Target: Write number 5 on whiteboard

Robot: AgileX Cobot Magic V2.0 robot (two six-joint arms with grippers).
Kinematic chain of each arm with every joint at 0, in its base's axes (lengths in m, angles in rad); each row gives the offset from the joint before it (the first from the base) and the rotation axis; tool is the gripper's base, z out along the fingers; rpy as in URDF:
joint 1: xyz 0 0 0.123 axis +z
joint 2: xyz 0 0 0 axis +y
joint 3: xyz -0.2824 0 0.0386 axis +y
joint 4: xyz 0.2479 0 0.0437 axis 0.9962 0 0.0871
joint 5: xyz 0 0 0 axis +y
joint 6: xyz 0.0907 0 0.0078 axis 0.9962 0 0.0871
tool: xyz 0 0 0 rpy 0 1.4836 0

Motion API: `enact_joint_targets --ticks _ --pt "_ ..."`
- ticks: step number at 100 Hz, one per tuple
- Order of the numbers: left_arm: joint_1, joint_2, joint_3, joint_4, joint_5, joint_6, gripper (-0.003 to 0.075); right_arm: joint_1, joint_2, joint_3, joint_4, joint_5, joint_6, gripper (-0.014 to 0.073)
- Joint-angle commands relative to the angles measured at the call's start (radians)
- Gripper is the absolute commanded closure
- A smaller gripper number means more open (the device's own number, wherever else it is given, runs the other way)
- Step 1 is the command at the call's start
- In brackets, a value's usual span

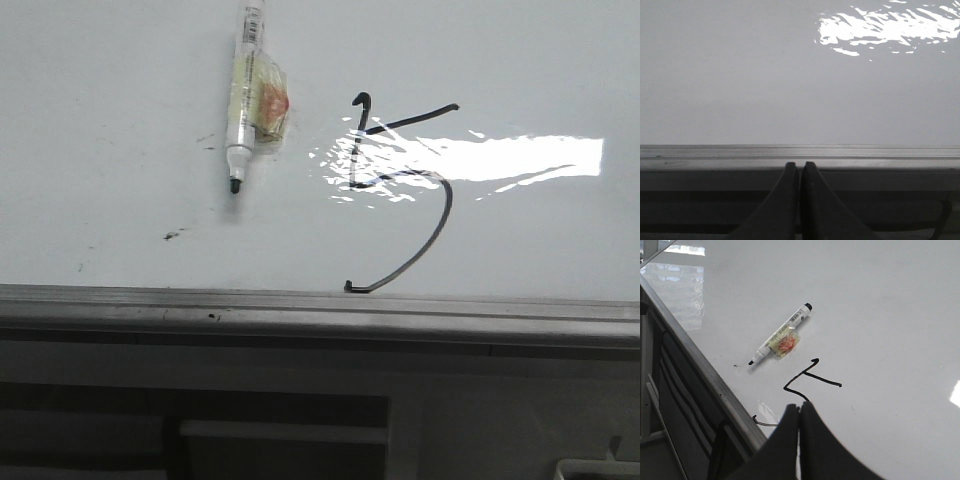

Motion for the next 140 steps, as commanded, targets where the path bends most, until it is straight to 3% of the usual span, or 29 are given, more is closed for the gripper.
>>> enact_joint_targets --ticks 1,70,97,104,119,135,140 --pt "0.004 -0.025 0.023 -0.003 -0.077 -0.011 0.0741 -0.007 0.013 -0.027 -0.006 -0.082 -0.004 0.0636" --pt "0.004 -0.025 0.023 -0.003 -0.077 -0.011 0.0741 -0.029 0.013 0.036 -0.01 -0.062 -0.004 0.0636" --pt "0.004 -0.025 0.023 -0.003 -0.077 -0.011 0.0741 -0.234 0.013 0.178 0.055 -0.206 0.0 0.0638" --pt "0.004 -0.025 0.023 -0.003 -0.077 -0.011 0.0741 -0.276 0.013 0.212 0.063 -0.232 0.066 0.0638" --pt "0.004 -0.025 0.023 -0.003 -0.077 -0.011 0.0741 -0.422 0.013 0.286 -0.095 -0.203 0.314 0.0638" --pt "0.004 -0.025 0.023 -0.003 -0.077 -0.011 0.0741 -0.615 0.013 0.374 -0.225 -0.199 0.351 0.0638" --pt "0.004 -0.025 0.023 -0.003 -0.077 -0.011 0.0741 -0.647 0.013 0.37 -0.239 -0.113 0.351 0.0638"
